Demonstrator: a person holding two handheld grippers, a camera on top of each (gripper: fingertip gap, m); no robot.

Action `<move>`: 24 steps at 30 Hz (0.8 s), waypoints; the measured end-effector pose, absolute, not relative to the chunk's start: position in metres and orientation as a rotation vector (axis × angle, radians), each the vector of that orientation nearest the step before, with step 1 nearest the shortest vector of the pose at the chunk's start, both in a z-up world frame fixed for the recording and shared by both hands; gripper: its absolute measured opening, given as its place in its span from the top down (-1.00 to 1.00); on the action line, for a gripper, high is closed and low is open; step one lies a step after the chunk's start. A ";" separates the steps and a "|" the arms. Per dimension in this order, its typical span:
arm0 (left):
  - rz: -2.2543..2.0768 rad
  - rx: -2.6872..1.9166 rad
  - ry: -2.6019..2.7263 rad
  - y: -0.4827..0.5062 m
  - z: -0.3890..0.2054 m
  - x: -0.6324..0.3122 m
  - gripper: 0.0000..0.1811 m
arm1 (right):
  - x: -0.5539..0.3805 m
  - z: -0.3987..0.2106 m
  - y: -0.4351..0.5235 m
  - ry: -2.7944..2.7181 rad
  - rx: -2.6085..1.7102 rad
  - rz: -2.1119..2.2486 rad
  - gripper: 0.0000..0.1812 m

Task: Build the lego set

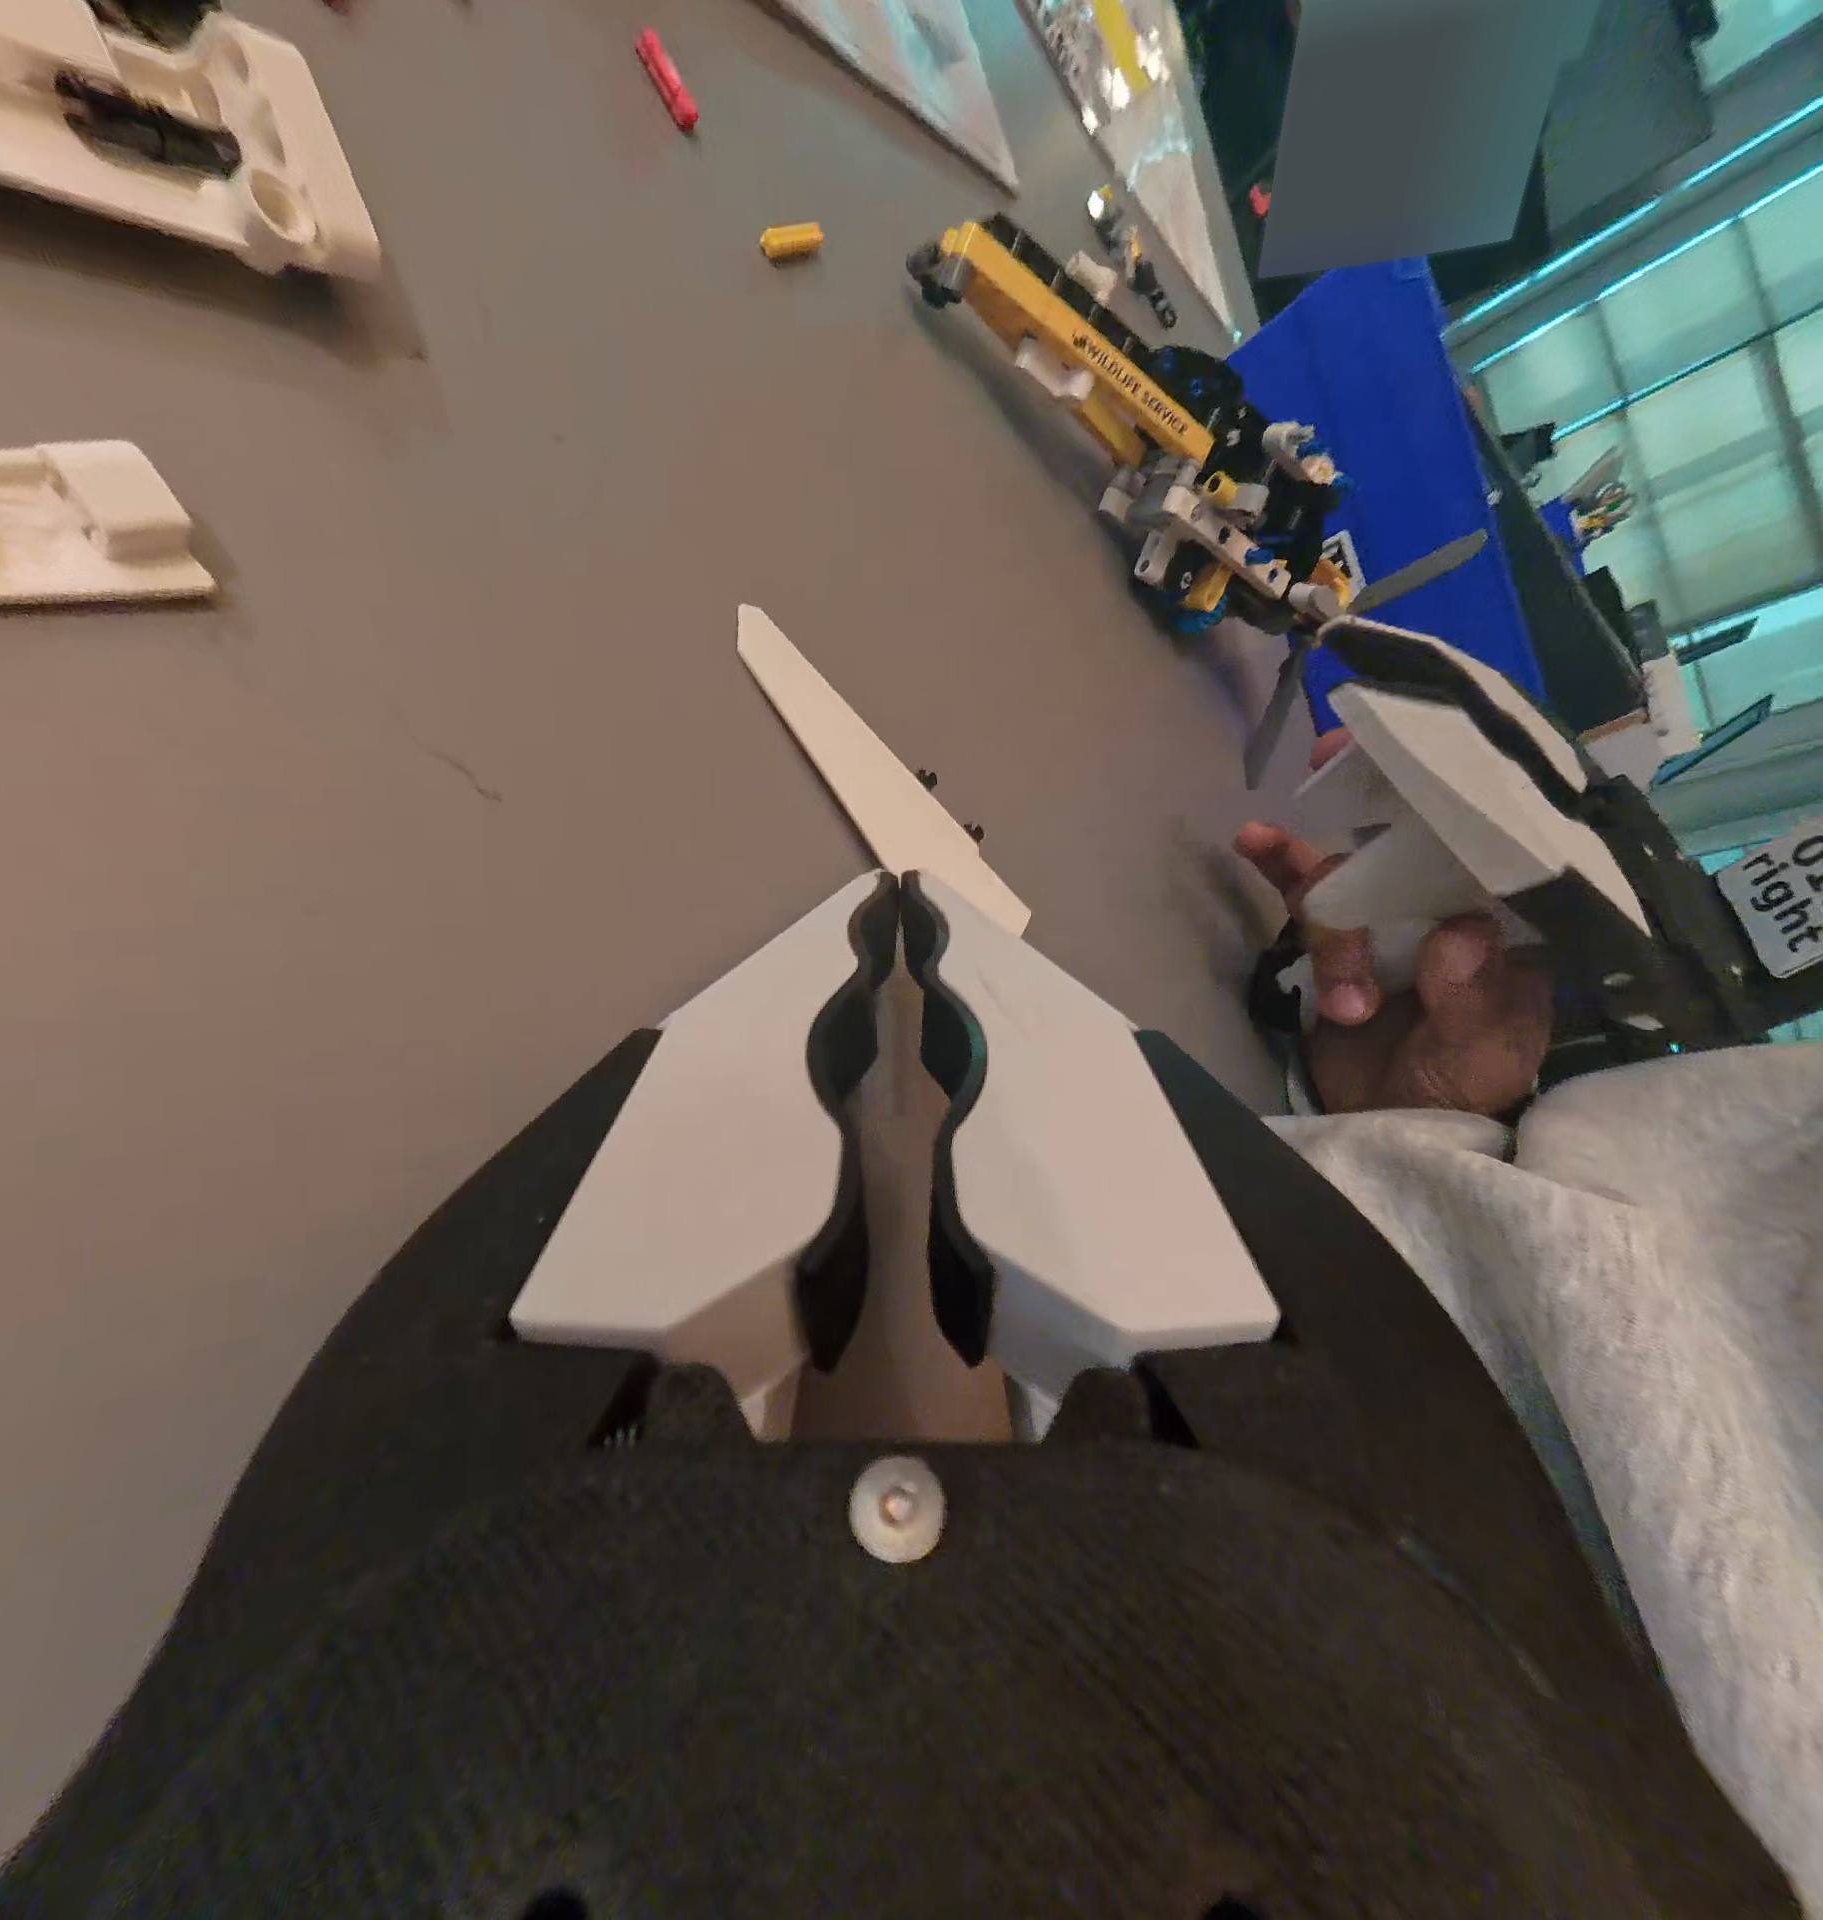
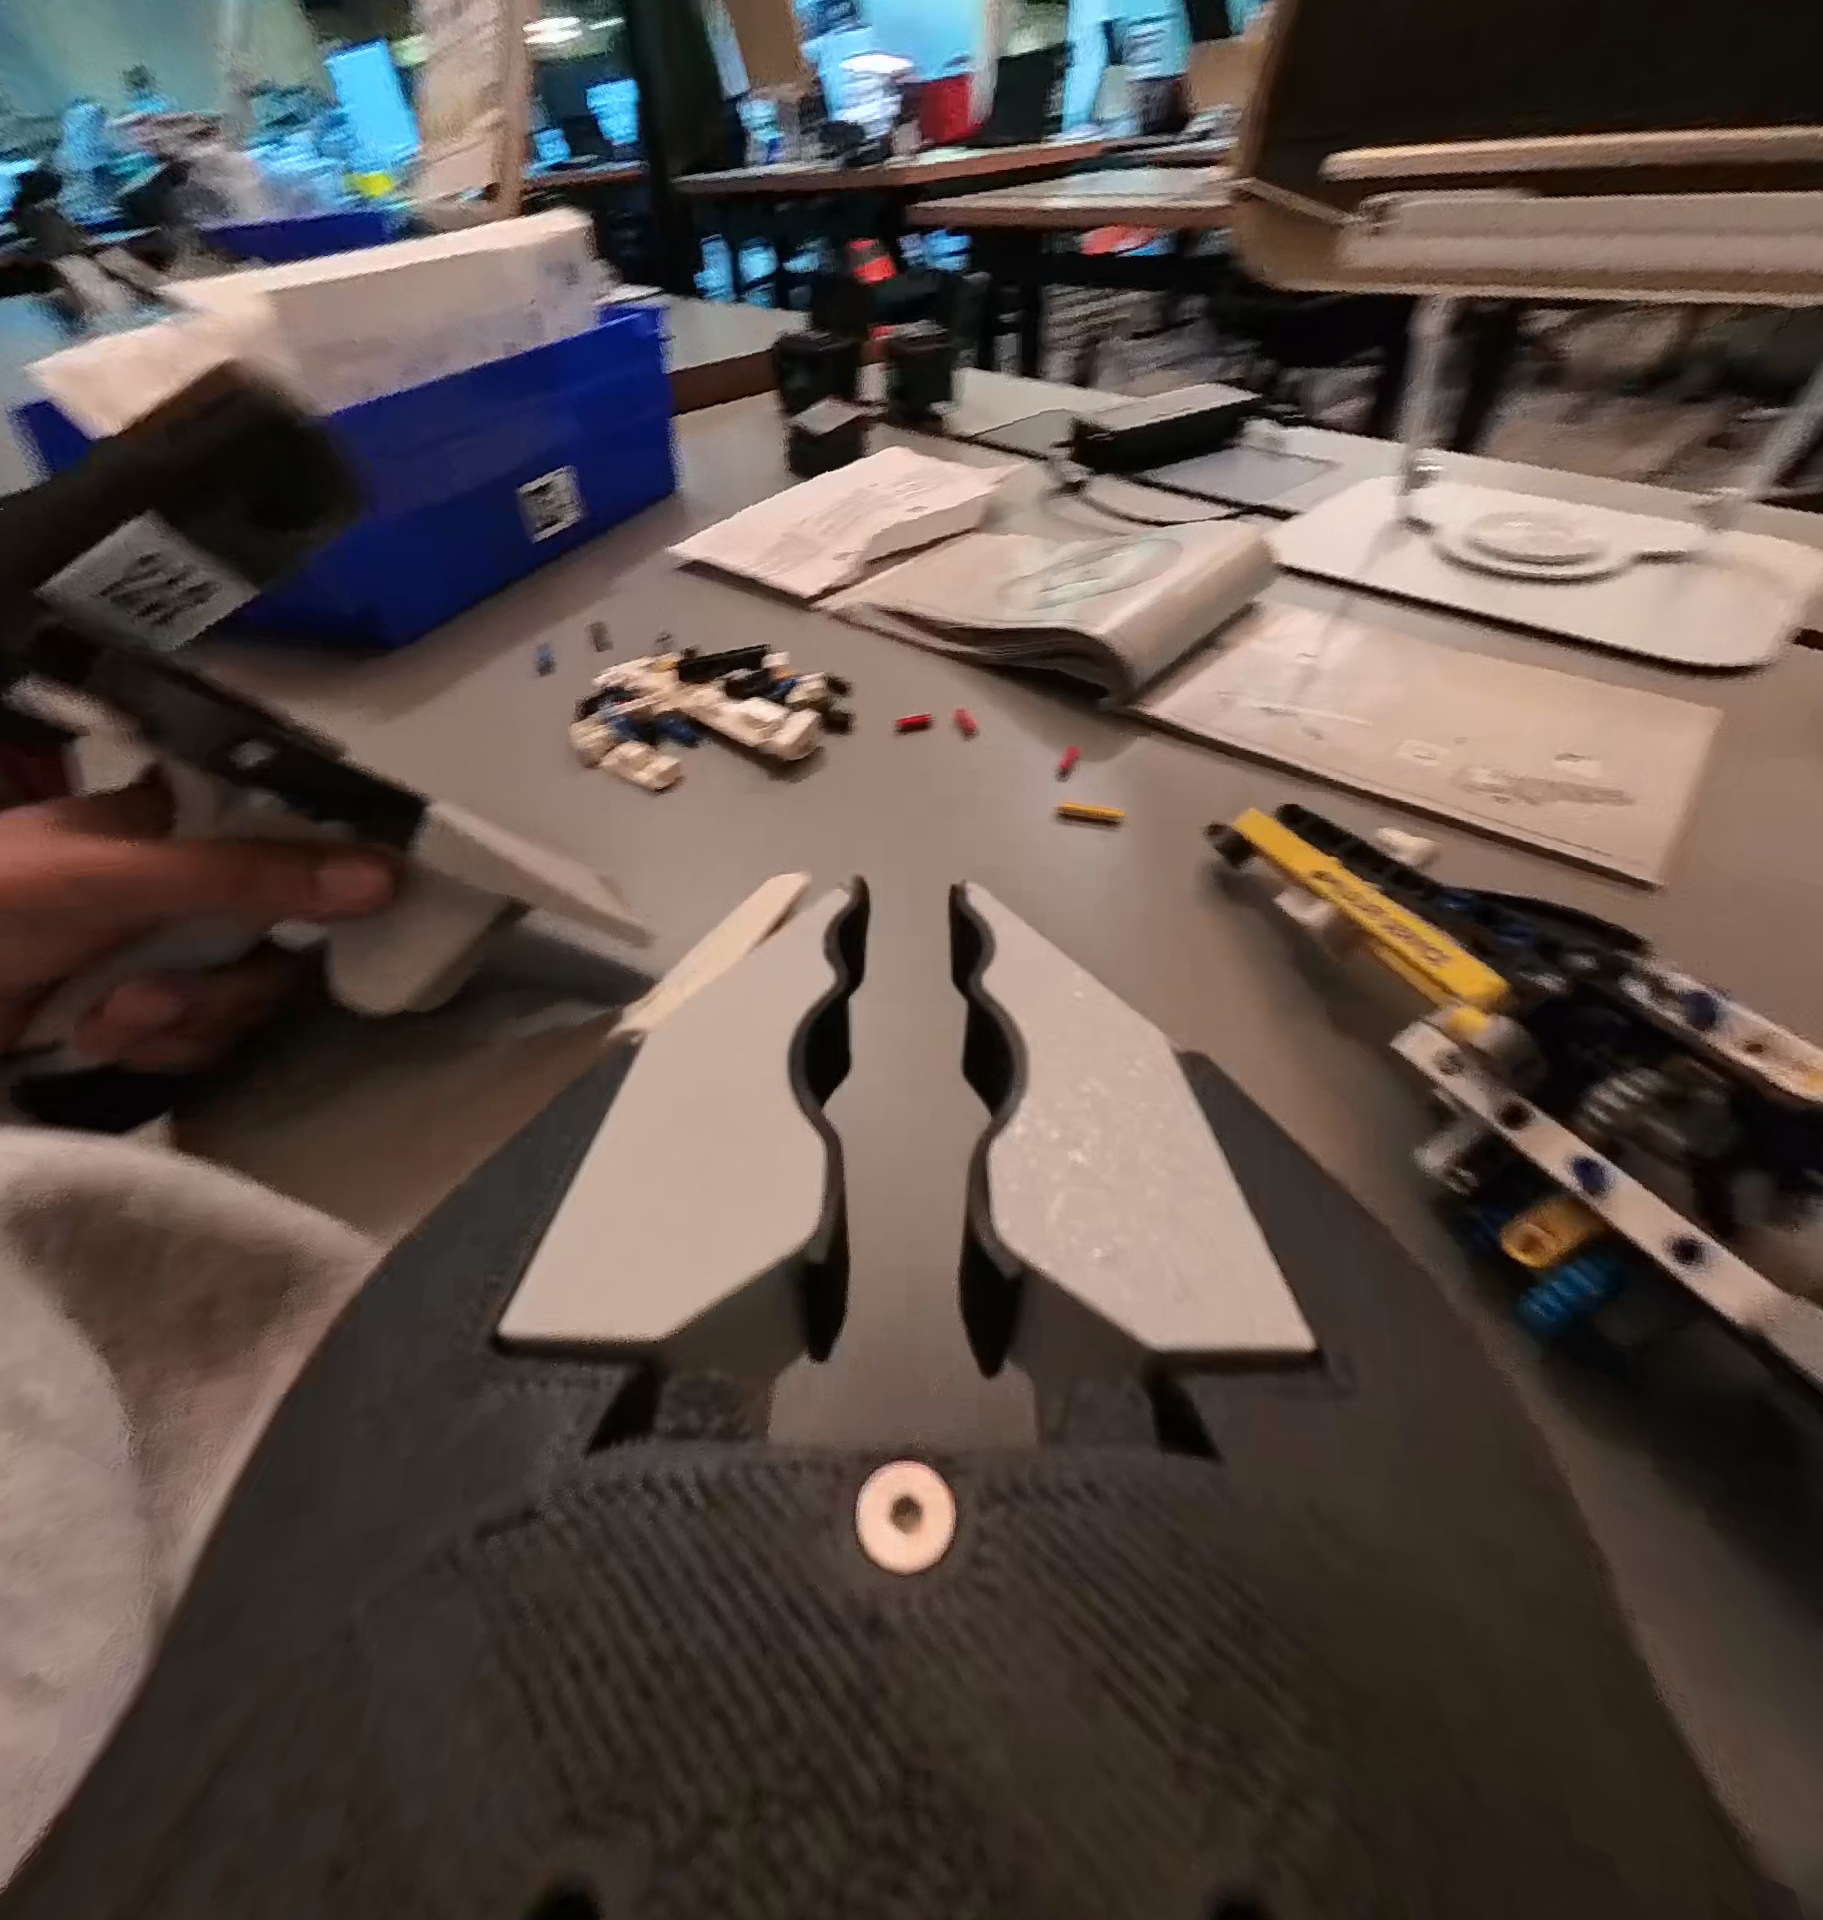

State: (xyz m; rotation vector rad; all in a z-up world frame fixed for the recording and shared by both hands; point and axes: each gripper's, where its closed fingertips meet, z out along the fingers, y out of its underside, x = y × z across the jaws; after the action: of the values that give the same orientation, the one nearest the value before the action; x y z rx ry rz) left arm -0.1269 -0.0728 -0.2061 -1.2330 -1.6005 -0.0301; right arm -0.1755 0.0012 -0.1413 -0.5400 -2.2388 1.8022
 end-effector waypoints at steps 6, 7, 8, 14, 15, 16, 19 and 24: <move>0.169 -1.018 -1.499 -0.103 -0.174 -0.132 0.88 | -0.213 -0.143 0.027 -2.065 -0.780 1.669 0.90; 0.192 -0.995 -1.501 -0.107 -0.172 -0.132 0.87 | -0.214 -0.144 0.028 -2.071 -0.780 1.648 0.93; 0.212 -0.989 -1.499 -0.108 -0.170 -0.132 0.87 | -0.215 -0.146 0.028 -2.075 -0.775 1.633 0.95; 0.234 -1.005 -1.505 -0.108 -0.171 -0.132 0.83 | -0.208 -0.131 0.029 -2.003 -0.650 1.733 1.00; 0.236 -1.003 -1.506 -0.108 -0.171 -0.132 0.82 | -0.205 -0.123 0.029 -1.951 -0.596 1.787 1.00; 0.239 -1.002 -1.507 -0.108 -0.171 -0.132 0.81 | -0.199 -0.116 0.029 -1.921 -0.540 1.837 1.00; 0.238 -1.006 -1.513 -0.108 -0.172 -0.132 0.78 | -0.181 -0.111 0.020 -1.982 -0.474 1.950 1.00; 0.228 -1.009 -1.530 -0.108 -0.175 -0.133 0.70 | -0.185 -0.135 0.021 -2.116 -0.438 1.770 1.00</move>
State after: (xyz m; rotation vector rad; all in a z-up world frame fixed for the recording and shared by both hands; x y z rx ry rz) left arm -0.1331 -0.1080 -0.1745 -1.0092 -1.5298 0.2280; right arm -0.1851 0.0212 -0.1354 -0.4377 -2.1164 1.7698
